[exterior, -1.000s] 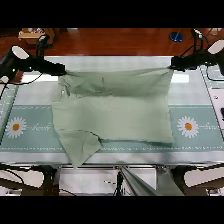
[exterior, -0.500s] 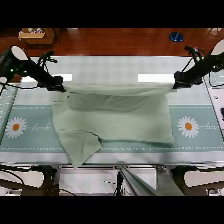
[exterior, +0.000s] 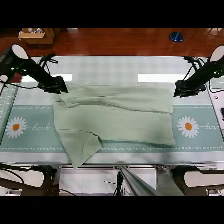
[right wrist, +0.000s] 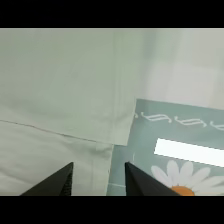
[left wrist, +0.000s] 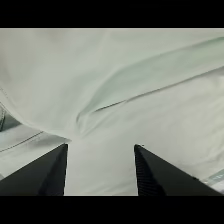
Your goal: Fold the shirts.
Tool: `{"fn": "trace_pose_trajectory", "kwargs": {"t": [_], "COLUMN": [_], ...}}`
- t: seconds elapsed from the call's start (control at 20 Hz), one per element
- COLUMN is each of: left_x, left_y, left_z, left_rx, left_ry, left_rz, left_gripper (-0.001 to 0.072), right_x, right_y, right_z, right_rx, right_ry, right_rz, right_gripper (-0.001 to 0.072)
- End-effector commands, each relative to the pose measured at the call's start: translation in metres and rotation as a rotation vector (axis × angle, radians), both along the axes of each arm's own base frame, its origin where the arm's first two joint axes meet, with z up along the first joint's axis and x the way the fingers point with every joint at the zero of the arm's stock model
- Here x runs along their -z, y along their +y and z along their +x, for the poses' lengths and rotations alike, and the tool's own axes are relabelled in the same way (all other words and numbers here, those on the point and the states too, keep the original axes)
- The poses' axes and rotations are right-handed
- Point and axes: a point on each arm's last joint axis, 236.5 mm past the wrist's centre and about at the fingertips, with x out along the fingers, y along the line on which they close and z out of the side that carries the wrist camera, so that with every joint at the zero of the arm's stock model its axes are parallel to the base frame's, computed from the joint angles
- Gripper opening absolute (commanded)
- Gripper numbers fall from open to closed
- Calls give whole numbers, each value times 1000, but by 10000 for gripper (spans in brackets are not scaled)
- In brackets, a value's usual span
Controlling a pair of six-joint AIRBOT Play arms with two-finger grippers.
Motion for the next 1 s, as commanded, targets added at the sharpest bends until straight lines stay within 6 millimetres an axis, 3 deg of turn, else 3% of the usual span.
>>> {"fn": "trace_pose_trajectory", "kwargs": {"t": [0.0,0.15,0.3,0.4,0.5,0.7,0.95], "left_x": [-33,-39,-18,-3,8,37,70], "left_y": [27,63,77,70,52,26,16], "left_z": [-9,-44,-104,-134,-161,-210,-223], "left_rx": [-44,-132,-210,-280,-317,-316,-354], "left_ry": [-28,18,106,152,198,337,350], "left_rz": [-3,-8,-53,-129,-227,-282,-252], "left_gripper": [495,495,502,502,603,603,602], "right_x": [-30,-35,-11,4,13,16,9], "right_y": [-18,-48,-49,-43,-38,-28,-19], "right_z": [-18,-45,-77,-93,-106,-112,-106], "right_rx": [-25,43,139,192,212,224,235], "right_ry": [-28,-25,-17,-26,-26,-60,-95], "right_rz": [-91,-158,-50,31,61,83,119], "right_gripper": [422,422,426,426,426,426,426]}}
